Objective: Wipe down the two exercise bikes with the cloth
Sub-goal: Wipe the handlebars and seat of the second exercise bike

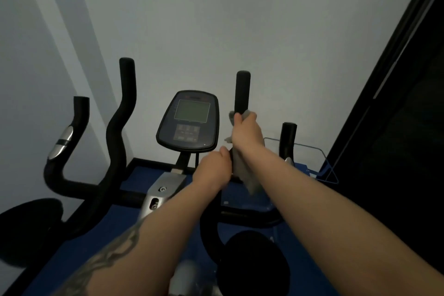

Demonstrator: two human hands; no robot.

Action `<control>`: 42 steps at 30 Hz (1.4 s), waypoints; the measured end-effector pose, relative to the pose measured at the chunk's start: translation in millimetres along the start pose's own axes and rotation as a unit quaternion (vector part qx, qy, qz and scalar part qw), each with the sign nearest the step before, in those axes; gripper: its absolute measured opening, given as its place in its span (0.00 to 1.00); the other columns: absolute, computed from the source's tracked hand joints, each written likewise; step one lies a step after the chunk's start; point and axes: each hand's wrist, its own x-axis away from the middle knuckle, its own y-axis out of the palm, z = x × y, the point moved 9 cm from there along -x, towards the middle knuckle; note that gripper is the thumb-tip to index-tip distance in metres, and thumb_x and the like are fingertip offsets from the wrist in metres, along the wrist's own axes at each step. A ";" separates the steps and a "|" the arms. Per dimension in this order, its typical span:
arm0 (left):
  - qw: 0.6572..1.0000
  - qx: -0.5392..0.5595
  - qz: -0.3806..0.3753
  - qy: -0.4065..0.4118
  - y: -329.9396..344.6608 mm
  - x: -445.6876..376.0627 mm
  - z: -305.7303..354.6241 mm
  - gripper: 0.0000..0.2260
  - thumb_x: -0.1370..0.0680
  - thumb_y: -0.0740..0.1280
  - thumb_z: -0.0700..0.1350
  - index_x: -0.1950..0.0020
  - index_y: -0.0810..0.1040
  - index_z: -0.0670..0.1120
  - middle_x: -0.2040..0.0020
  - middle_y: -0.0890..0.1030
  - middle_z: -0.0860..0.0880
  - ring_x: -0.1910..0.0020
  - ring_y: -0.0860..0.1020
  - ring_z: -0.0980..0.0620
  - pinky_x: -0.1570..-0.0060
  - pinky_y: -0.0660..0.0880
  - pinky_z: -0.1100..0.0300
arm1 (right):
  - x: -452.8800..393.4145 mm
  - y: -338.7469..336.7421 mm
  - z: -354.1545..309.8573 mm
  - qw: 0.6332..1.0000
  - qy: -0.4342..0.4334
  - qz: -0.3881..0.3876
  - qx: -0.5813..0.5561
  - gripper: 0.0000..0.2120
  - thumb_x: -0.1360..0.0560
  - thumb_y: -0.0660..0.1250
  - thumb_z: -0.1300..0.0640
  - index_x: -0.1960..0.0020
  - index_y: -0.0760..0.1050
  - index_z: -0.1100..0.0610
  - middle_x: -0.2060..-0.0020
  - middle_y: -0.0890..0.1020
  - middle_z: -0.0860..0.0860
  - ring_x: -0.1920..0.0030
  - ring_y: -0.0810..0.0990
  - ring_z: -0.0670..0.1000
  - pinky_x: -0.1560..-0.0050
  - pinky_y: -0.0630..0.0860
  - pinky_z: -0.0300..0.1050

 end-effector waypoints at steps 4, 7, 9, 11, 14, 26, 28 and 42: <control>0.996 0.083 -0.044 0.008 5.6 -2.6 -0.3 0.20 0.16 0.48 0.49 0.48 0.74 0.37 0.44 0.78 0.31 0.48 0.79 0.34 0.49 0.77 0.48 | 20.5 -1.6 15.8 0.999 -0.032 0.023 0.016 0.21 0.17 0.49 0.46 0.28 0.62 0.56 0.40 0.78 0.56 0.43 0.78 0.57 0.46 0.71 0.46; 0.997 0.063 -0.052 0.017 4.4 -2.1 3.3 0.22 0.15 0.47 0.48 0.39 0.74 0.37 0.41 0.77 0.33 0.42 0.77 0.36 0.41 0.74 0.45 | 32.5 -4.3 27.2 0.998 -0.053 0.007 0.031 0.22 0.16 0.50 0.46 0.28 0.61 0.56 0.40 0.77 0.58 0.42 0.76 0.58 0.48 0.69 0.45; 0.997 0.065 -0.045 0.003 3.3 -2.8 0.9 0.16 0.16 0.49 0.44 0.41 0.71 0.36 0.40 0.77 0.34 0.43 0.75 0.37 0.43 0.72 0.49 | 8.8 -7.0 18.4 0.998 -0.042 -0.016 0.052 0.21 0.16 0.49 0.47 0.30 0.63 0.58 0.40 0.77 0.59 0.42 0.76 0.58 0.47 0.69 0.46; 0.997 0.070 -0.041 -0.013 0.5 -1.4 -0.1 0.07 0.18 0.54 0.38 0.44 0.68 0.37 0.43 0.77 0.34 0.46 0.76 0.37 0.49 0.72 0.49 | -11.3 -12.4 3.0 0.998 -0.039 -0.007 0.042 0.21 0.16 0.48 0.48 0.30 0.65 0.59 0.40 0.77 0.58 0.42 0.76 0.56 0.47 0.69 0.44; 0.996 0.089 -0.026 0.016 -1.9 3.4 1.2 0.03 0.20 0.55 0.36 0.50 0.67 0.41 0.49 0.79 0.37 0.52 0.77 0.39 0.54 0.73 0.49 | -2.4 -7.0 3.7 0.998 -0.045 0.030 -0.017 0.20 0.16 0.48 0.48 0.29 0.65 0.56 0.43 0.77 0.53 0.43 0.77 0.54 0.44 0.72 0.46; 0.981 0.129 0.140 0.049 -25.5 29.2 -12.9 0.12 0.19 0.55 0.45 0.55 0.76 0.46 0.59 0.78 0.50 0.59 0.75 0.53 0.59 0.71 0.54 | 7.9 -10.9 3.3 0.999 -0.027 0.021 0.014 0.22 0.16 0.47 0.45 0.27 0.64 0.53 0.37 0.77 0.55 0.40 0.77 0.57 0.37 0.72 0.54; 0.982 0.115 0.138 0.057 -24.0 30.1 -13.0 0.14 0.18 0.53 0.45 0.55 0.76 0.45 0.59 0.78 0.49 0.59 0.75 0.52 0.58 0.71 0.53 | 36.0 -1.0 16.2 0.998 -0.049 0.015 0.037 0.24 0.16 0.47 0.45 0.22 0.56 0.49 0.34 0.75 0.54 0.37 0.75 0.57 0.36 0.70 0.51; 0.980 0.128 0.143 0.061 -23.6 29.4 -16.7 0.14 0.19 0.53 0.44 0.56 0.77 0.44 0.60 0.78 0.49 0.61 0.75 0.55 0.64 0.67 0.58 | 55.8 -32.9 49.3 0.977 0.088 0.065 -0.182 0.22 0.16 0.46 0.44 0.34 0.71 0.54 0.41 0.76 0.54 0.47 0.75 0.50 0.43 0.70 0.46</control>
